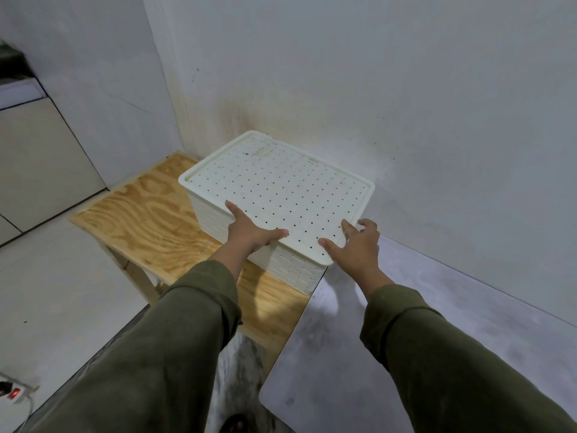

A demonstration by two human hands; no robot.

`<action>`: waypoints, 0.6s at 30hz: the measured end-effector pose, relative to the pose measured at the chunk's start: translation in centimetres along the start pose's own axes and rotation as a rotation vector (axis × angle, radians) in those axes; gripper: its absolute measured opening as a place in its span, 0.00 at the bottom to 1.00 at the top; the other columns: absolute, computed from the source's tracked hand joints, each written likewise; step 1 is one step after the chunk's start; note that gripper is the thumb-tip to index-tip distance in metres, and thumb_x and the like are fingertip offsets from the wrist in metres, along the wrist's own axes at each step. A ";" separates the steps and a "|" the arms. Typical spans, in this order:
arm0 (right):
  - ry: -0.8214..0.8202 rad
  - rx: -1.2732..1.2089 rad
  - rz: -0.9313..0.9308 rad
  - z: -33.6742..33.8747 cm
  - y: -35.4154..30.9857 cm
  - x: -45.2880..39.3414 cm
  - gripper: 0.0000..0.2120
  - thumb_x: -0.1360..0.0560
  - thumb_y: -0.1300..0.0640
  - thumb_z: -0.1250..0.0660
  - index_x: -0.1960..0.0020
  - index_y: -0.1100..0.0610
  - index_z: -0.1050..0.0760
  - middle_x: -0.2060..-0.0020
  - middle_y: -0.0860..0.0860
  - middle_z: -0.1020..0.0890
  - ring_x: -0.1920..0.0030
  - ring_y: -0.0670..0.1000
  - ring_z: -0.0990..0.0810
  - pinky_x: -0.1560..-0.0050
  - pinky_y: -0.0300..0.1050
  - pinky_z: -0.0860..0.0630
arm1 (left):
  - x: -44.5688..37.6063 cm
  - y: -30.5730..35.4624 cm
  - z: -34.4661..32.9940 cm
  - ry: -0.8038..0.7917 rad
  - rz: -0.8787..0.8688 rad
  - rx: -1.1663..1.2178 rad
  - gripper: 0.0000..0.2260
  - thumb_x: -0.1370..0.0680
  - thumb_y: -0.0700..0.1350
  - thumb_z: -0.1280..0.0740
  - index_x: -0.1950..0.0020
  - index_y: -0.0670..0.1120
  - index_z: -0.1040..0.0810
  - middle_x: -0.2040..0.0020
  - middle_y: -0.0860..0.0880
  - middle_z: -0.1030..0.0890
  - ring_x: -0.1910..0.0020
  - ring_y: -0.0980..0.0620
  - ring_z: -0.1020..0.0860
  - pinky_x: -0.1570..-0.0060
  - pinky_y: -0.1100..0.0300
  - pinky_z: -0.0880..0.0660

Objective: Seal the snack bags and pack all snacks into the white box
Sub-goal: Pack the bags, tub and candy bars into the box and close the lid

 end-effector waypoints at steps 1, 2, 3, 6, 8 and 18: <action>0.001 0.064 0.024 0.1 0.0 -0.1 0.35 0.29 0.40 0.32 0.29 0.57 0.35 0.26 0.57 0.47 0.25 0.56 0.50 0.29 0.53 0.44 | 0.0 0.1 -0.1 0.000 0.002 -0.017 0.65 0.38 0.58 0.22 0.28 0.46 0.75 0.32 0.38 0.29 0.36 0.44 0.26 0.38 0.54 0.30; -0.007 0.111 0.048 0.1 0.1 -0.3 0.34 0.29 0.39 0.33 0.30 0.57 0.34 0.24 0.56 0.49 0.24 0.55 0.53 0.28 0.54 0.46 | 0.2 0.3 -0.1 0.003 0.002 -0.038 0.64 0.37 0.57 0.22 0.27 0.45 0.74 0.29 0.37 0.33 0.33 0.43 0.29 0.36 0.53 0.31; -0.026 0.139 0.065 0.2 0.1 -0.4 0.34 0.28 0.39 0.34 0.30 0.58 0.34 0.24 0.56 0.49 0.23 0.54 0.55 0.27 0.55 0.48 | 0.4 0.7 0.0 0.018 0.004 -0.061 0.63 0.36 0.57 0.22 0.27 0.44 0.73 0.26 0.37 0.39 0.29 0.41 0.34 0.33 0.52 0.33; -0.091 0.169 0.066 0.3 0.1 -0.8 0.36 0.28 0.39 0.35 0.29 0.59 0.38 0.24 0.54 0.46 0.23 0.55 0.55 0.26 0.57 0.49 | 1.2 1.3 0.3 0.072 0.029 -0.204 0.62 0.36 0.59 0.23 0.25 0.42 0.69 0.23 0.38 0.55 0.23 0.40 0.53 0.29 0.45 0.43; -0.121 0.200 0.073 0.5 0.1 -0.8 0.35 0.27 0.38 0.37 0.28 0.57 0.41 0.23 0.51 0.47 0.23 0.55 0.57 0.26 0.60 0.51 | 1.2 1.2 0.2 0.067 0.038 -0.302 0.61 0.37 0.63 0.25 0.24 0.45 0.67 0.23 0.38 0.62 0.24 0.40 0.62 0.29 0.39 0.48; -0.268 0.229 0.013 -0.5 -0.5 -1.3 0.31 0.23 0.36 0.49 0.24 0.45 0.52 0.23 0.48 0.56 0.24 0.57 0.63 0.27 0.64 0.59 | -0.2 1.2 0.3 0.068 -0.129 -0.677 0.55 0.34 0.73 0.37 0.23 0.42 0.59 0.22 0.43 0.60 0.24 0.42 0.65 0.30 0.32 0.56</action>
Point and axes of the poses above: each hand's wrist, its own x-axis away from the middle knuckle, its own z-axis out of the back of the hand, y = z × x, the point moved 1 cm from there along -x, towards the middle knuckle
